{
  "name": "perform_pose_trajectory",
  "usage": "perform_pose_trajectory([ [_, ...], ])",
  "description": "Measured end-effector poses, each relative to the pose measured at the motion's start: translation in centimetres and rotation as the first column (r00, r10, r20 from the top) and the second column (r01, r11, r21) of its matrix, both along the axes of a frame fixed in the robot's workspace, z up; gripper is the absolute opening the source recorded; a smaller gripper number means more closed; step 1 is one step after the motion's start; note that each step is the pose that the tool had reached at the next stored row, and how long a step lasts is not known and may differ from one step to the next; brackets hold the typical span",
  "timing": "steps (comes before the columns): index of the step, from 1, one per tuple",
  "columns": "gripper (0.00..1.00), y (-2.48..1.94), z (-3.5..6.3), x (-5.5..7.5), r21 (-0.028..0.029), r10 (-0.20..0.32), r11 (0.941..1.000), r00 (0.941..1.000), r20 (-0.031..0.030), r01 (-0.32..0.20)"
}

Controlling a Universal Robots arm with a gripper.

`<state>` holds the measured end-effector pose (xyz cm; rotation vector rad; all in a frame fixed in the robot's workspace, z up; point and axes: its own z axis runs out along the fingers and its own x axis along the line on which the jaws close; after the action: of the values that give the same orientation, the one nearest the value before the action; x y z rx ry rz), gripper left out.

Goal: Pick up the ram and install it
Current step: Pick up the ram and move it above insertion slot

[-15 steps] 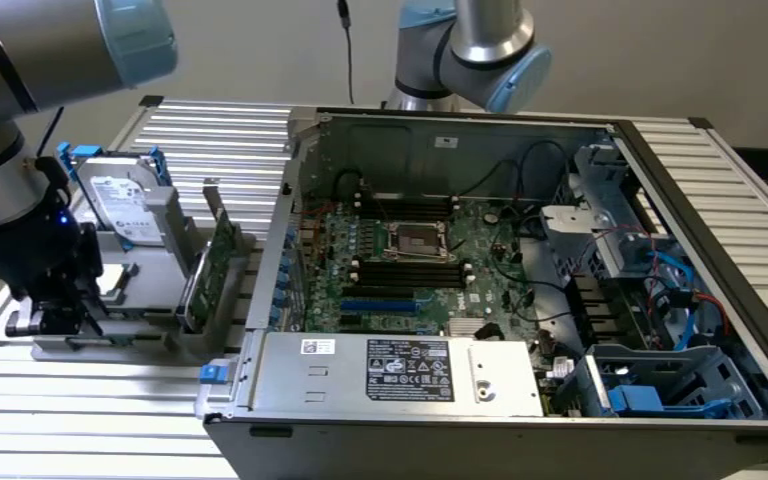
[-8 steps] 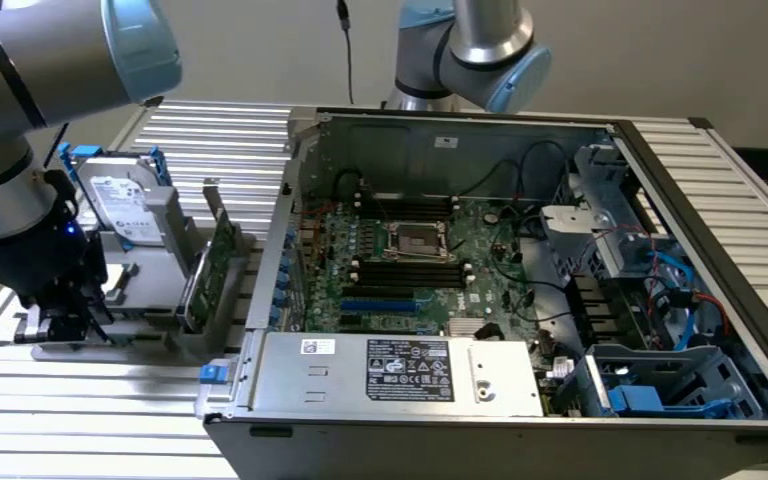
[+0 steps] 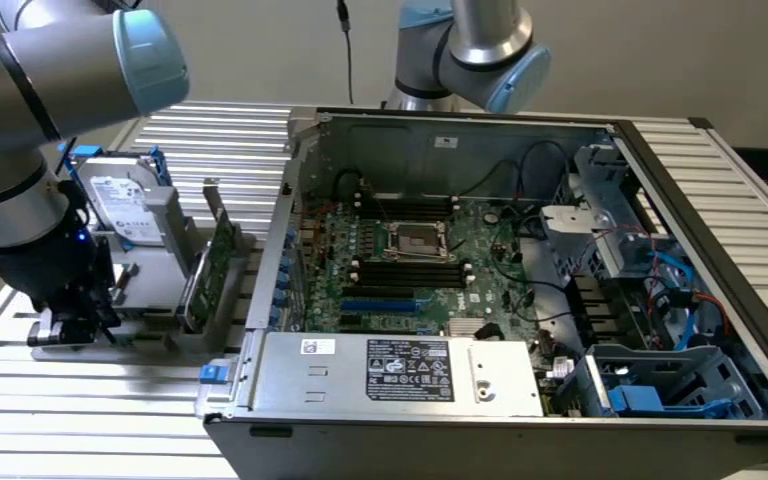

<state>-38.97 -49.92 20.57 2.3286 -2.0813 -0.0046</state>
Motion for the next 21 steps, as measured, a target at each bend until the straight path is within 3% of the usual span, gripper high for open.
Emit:
perform_pose_trajectory([
  [3,0.31,0.04,-0.44,0.0,0.0,-0.001,1.0,1.0,-0.0039,0.001],
  [7,0.31,0.05,-0.72,-0.01,0.0,-0.006,1.0,0.9999,-0.0162,0.006],
  [9,0.31,0.04,-0.75,-0.01,-0.0003,-0.015,0.9999,0.9997,-0.0194,0.015],
  [15,0.31,0.04,-0.83,0.0,0.0001,-0.064,0.998,0.9978,-0.0191,0.064],
  [21,0.31,0.04,-0.92,0.0,-0.0005,-0.139,0.9903,0.9901,-0.0192,0.139],
])
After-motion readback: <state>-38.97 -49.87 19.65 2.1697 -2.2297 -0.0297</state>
